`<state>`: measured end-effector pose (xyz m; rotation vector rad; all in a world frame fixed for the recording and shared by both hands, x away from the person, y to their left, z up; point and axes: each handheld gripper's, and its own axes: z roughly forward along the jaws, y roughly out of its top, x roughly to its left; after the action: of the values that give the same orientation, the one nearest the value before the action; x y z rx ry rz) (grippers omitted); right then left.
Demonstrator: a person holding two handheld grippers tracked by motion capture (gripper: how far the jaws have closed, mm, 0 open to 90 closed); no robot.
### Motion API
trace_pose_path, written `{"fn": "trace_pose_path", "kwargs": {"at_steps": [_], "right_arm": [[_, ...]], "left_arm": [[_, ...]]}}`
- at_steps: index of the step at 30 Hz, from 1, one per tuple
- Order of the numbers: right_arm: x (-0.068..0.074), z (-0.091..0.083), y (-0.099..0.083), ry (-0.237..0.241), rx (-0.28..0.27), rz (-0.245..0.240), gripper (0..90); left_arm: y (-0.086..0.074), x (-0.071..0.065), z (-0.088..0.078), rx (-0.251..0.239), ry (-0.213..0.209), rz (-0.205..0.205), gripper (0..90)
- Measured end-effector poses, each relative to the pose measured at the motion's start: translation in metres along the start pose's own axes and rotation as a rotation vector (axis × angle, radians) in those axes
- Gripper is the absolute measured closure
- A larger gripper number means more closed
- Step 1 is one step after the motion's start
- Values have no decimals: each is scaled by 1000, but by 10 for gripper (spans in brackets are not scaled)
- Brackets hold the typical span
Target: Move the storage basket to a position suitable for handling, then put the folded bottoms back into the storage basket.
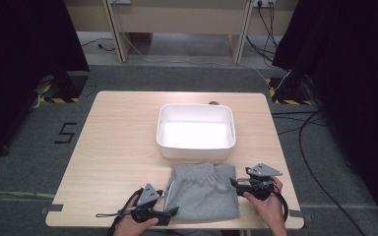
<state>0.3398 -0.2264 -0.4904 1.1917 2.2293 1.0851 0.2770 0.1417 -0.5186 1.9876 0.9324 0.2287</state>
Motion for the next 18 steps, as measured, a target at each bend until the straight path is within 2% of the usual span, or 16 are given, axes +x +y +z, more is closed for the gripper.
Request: {"fn": "trace_pose_path", "kwargs": {"at_steps": [4,8,12,18], "right_arm": [[0,1,1,2,1,-5,262],[0,1,1,5,0,-5,265],[0,0,1,8,1,-7,267],[-2,1,1,21,0,-4,268]], "left_arm": [[1,-1,4,9,-1,2,148],[1,-4,9,20,-25,-6,150],[1,-5,11,19,-15,11,152],[2,-4,11,18,-14,15,174]]}}
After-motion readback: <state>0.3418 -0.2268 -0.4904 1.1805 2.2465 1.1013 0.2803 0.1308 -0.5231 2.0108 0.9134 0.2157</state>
